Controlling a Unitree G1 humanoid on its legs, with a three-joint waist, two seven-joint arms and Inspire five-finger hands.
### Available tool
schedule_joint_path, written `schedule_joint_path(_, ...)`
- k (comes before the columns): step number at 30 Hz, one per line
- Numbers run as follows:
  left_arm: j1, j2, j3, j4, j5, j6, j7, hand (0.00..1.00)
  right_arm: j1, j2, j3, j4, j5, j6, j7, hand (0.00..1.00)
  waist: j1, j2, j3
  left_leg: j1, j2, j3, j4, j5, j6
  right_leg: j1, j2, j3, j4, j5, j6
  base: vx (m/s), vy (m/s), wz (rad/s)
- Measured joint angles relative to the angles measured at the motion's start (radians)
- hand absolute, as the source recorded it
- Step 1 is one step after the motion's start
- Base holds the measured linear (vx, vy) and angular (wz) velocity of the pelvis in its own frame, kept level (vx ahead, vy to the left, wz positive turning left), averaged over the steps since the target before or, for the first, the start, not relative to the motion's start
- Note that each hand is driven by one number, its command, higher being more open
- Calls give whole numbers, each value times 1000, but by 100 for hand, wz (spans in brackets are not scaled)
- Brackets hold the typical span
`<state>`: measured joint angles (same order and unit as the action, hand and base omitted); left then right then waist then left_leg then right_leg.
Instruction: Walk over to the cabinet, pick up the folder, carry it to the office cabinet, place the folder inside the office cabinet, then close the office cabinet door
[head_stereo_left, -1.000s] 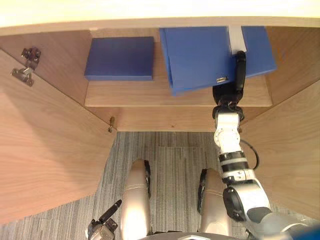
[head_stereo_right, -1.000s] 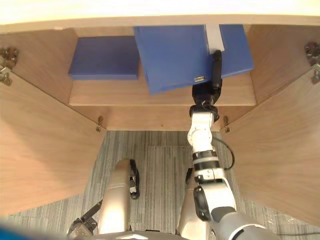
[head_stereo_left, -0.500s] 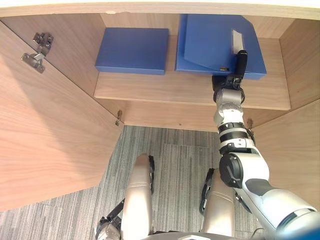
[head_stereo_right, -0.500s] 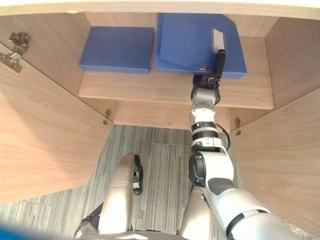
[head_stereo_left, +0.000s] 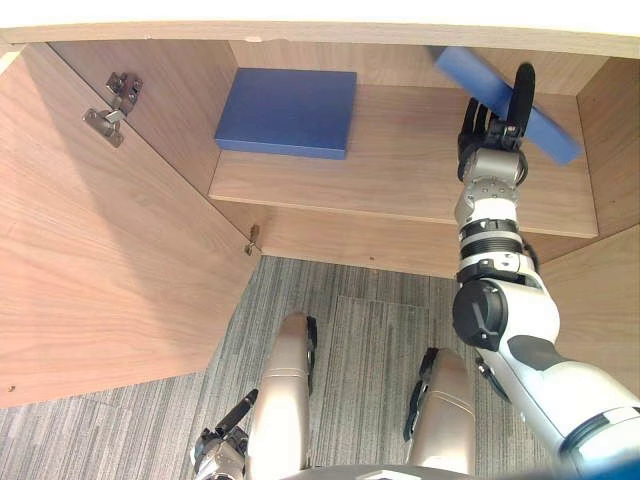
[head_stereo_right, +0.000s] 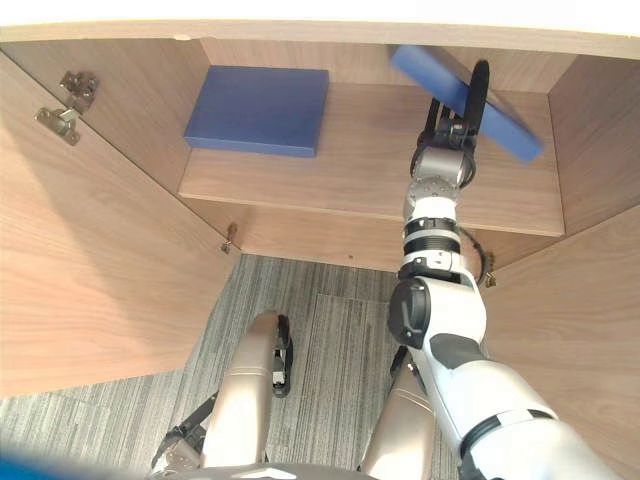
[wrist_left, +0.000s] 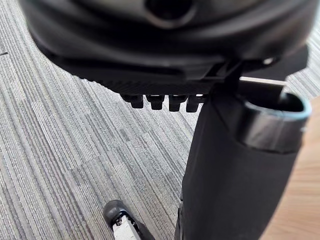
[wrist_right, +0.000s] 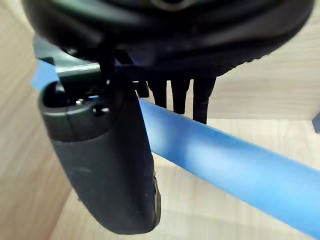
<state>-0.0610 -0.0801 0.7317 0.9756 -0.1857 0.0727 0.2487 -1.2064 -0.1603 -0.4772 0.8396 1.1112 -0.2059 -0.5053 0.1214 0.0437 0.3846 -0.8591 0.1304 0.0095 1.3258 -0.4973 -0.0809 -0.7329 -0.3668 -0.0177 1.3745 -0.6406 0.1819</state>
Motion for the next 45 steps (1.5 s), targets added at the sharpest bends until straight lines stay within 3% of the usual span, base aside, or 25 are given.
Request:
schedule_joint_path(6,0,12,-35,3,0,-7,-10,100,-41,-82,201,139,-261,185,62,100,-10,-2,-9,2,3,-1,0,0,0,3,3,-1,-2,0,0,0,0,0)
schedule_joint_path(12,-1,32,-92,11,1,-8,-50,100,-80,-122,393,272,-414,302,180,100,-15,-5,-11,4,3,-7,0,0,0,10,2,-5,-3,0,0,2,-4,1)
schedule_joint_path(16,0,43,-125,12,2,-9,-95,100,-79,-146,493,353,-597,363,311,100,-15,-11,-14,11,2,-10,-3,0,1,20,1,-11,-9,0,0,3,-5,1)
schedule_joint_path(20,3,55,-153,12,43,-9,-148,100,-45,-171,611,418,-790,404,504,100,-15,-14,-13,15,0,-9,-6,1,1,23,-2,-11,-9,0,0,0,0,0)
schedule_joint_path(24,5,80,-203,15,81,-9,-202,100,22,-209,684,409,-1045,363,679,100,-12,-16,-12,37,-2,-8,-14,2,1,47,-5,-14,-17,-1,2,2,-6,1)
schedule_joint_path(32,33,108,-306,14,81,-20,-256,100,158,-258,737,306,-1308,252,767,100,3,-29,-18,53,-15,-2,-32,5,8,74,-20,-28,-42,1,9,10,-9,5)
schedule_joint_path(45,65,143,-408,9,77,-29,-276,100,264,-282,823,215,-1348,203,789,100,15,-36,-27,131,-1,36,-103,10,12,122,-13,-20,-111,19,25,16,-10,-5)
